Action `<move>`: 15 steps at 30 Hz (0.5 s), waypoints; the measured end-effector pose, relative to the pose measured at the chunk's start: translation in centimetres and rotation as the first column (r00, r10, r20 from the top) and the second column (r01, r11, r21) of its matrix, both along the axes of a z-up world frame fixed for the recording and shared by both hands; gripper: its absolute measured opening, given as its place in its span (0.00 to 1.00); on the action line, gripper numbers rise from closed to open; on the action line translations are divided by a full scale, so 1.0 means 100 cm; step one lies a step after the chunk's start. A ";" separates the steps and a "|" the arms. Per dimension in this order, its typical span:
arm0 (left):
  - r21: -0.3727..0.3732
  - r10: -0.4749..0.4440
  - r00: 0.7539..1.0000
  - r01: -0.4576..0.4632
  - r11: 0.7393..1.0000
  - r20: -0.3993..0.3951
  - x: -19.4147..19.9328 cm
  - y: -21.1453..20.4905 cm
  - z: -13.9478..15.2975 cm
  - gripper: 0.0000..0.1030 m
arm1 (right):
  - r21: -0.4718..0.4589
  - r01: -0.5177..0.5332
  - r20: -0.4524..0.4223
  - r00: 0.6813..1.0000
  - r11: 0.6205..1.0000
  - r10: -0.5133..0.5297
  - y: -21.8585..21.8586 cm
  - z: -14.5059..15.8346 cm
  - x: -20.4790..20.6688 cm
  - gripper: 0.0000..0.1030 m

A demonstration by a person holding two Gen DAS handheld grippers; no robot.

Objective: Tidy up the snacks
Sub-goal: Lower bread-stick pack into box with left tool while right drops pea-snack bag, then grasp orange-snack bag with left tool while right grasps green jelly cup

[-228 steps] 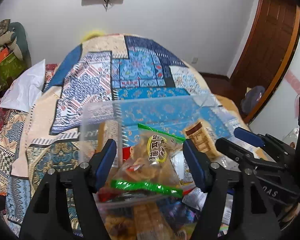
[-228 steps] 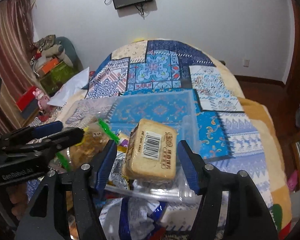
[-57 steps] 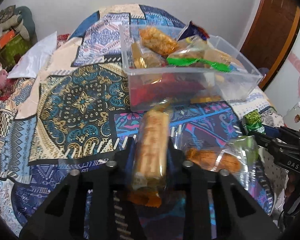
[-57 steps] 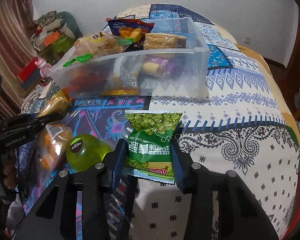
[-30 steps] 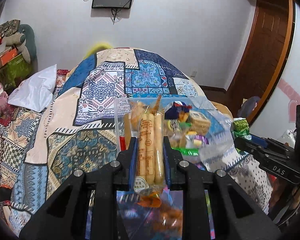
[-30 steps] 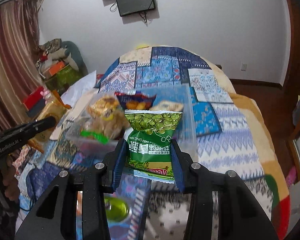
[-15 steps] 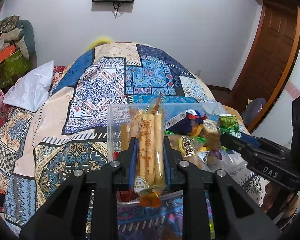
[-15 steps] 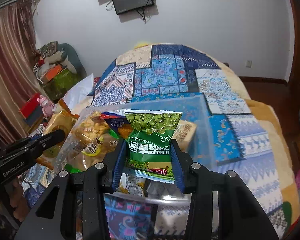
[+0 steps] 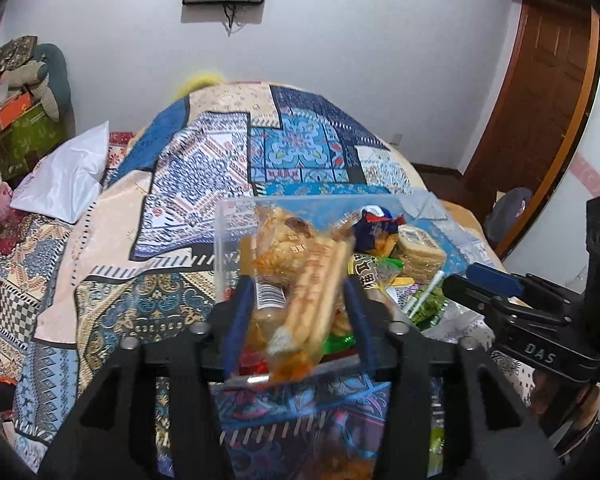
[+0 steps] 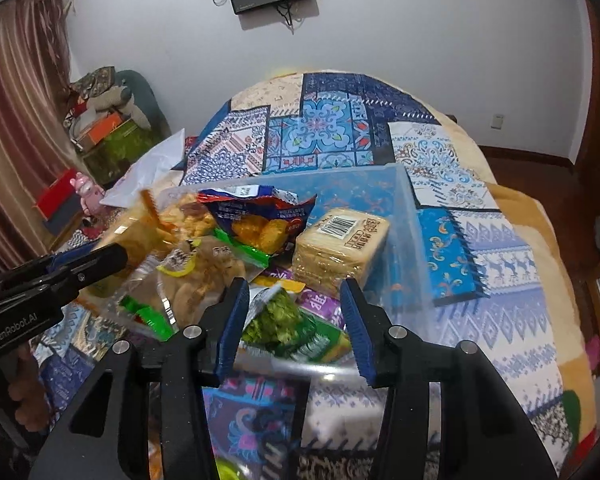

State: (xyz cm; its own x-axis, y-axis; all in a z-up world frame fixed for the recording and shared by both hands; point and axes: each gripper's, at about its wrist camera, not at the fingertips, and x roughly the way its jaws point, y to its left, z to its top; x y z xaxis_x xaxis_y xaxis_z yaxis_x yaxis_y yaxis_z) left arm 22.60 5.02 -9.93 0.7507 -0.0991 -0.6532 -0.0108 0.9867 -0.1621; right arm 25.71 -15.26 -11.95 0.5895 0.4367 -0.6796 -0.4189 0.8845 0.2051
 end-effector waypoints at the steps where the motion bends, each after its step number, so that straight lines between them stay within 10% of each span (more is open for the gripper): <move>1: 0.003 0.002 1.000 -0.002 1.000 0.005 -0.005 0.000 0.003 0.51 | -0.001 -0.001 0.009 1.000 1.000 0.001 -0.001 0.003 -0.003 0.47; 15: 0.009 0.010 0.996 -0.009 1.000 -0.084 -0.070 0.003 -0.008 0.69 | -0.021 -0.074 -0.032 0.997 0.997 0.074 -0.001 -0.008 -0.070 0.57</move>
State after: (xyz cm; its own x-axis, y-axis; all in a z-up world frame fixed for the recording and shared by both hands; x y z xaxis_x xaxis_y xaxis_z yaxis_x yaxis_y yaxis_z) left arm 15.61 5.32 -10.75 0.6942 -0.0866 -0.7145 -0.0331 0.9878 -0.1519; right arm 18.70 -15.41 -12.77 0.5345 0.4633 -0.7068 -0.4772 0.8557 0.2001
